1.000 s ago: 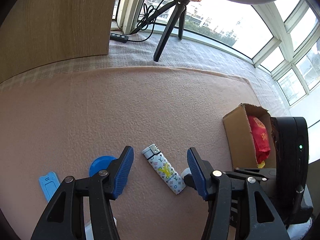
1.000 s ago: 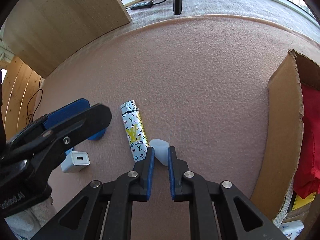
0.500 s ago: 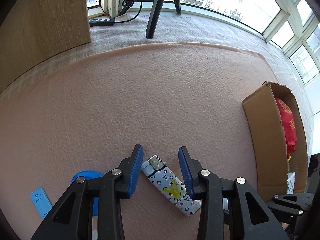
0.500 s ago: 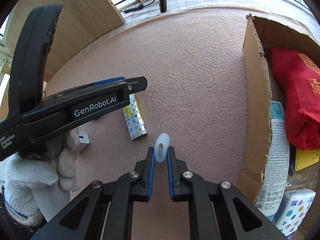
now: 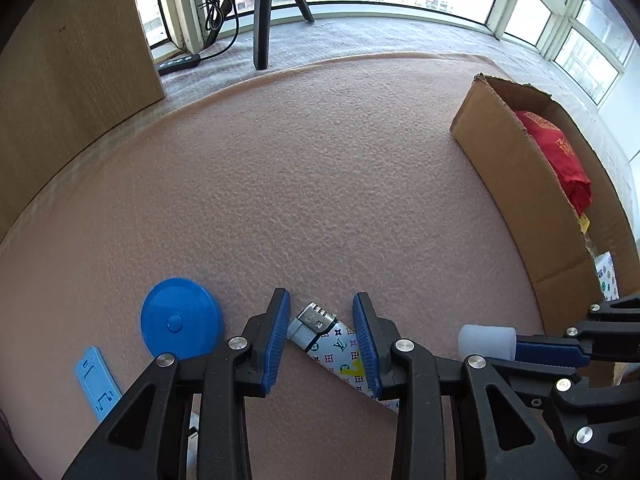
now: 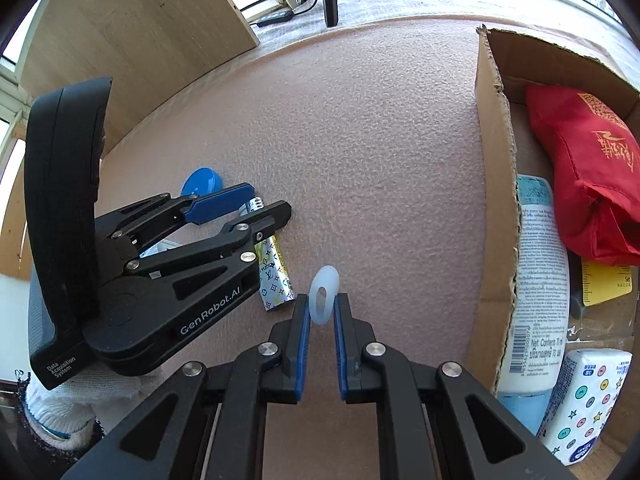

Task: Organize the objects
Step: 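Grasp the patterned lighter with the left tool while the right tool holds the cup, then carry the lighter and cup over the box with both tools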

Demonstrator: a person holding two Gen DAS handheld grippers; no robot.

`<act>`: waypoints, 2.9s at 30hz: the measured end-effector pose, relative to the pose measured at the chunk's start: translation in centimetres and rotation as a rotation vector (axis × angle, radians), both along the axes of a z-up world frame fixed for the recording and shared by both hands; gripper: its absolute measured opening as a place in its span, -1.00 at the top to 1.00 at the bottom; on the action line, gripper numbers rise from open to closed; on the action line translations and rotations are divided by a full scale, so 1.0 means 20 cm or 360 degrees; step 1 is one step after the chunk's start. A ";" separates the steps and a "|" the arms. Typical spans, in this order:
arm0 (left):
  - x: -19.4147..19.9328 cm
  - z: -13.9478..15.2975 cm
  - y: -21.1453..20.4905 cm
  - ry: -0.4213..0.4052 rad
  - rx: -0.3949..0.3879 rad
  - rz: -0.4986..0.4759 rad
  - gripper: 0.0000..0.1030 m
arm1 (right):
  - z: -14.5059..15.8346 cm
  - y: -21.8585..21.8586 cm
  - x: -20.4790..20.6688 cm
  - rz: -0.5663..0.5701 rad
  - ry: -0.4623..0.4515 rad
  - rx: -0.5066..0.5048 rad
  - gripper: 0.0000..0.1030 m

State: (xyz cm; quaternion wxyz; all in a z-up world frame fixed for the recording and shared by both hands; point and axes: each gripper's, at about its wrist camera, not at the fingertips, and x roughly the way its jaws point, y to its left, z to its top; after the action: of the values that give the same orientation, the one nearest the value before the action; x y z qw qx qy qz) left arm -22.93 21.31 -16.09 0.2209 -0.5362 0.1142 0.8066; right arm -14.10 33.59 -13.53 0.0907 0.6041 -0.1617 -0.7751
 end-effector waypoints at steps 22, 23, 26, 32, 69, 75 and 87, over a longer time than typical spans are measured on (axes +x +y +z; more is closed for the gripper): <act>0.70 0.05 -0.43 0.0094 0.0067 -0.0037 0.28 | -0.07 -0.28 0.30 0.0267 -0.0017 0.0027 0.79; 0.70 0.07 -0.45 0.0103 0.0082 0.0013 0.20 | -0.07 -0.30 0.31 0.0272 -0.0006 0.0037 0.79; 0.75 0.13 -0.52 0.0105 0.0188 0.0173 -0.18 | -0.06 -0.33 0.32 0.0278 0.0021 0.0070 0.79; 0.83 0.08 -0.52 -0.0062 0.0223 0.0335 -0.20 | -0.06 -0.37 0.35 0.0278 0.0029 0.0065 0.79; 0.82 0.26 -0.60 0.0016 0.0419 0.0373 0.55 | 0.14 -0.23 0.43 0.0230 0.0215 0.0040 0.79; 0.77 0.39 -0.49 0.0074 0.0452 0.0289 0.55 | 0.25 -0.11 0.45 0.0162 0.0289 0.0049 0.79; 0.65 0.54 -0.03 0.0161 0.0458 -0.0011 0.55 | 0.42 0.22 0.49 -0.0035 0.0421 0.0139 0.79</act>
State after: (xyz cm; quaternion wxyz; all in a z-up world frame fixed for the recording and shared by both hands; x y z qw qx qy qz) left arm -9.95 20.73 -5.35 0.2921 -0.4572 0.0104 0.8400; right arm -4.32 37.95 -5.20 0.0763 0.4982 -0.1211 -0.8551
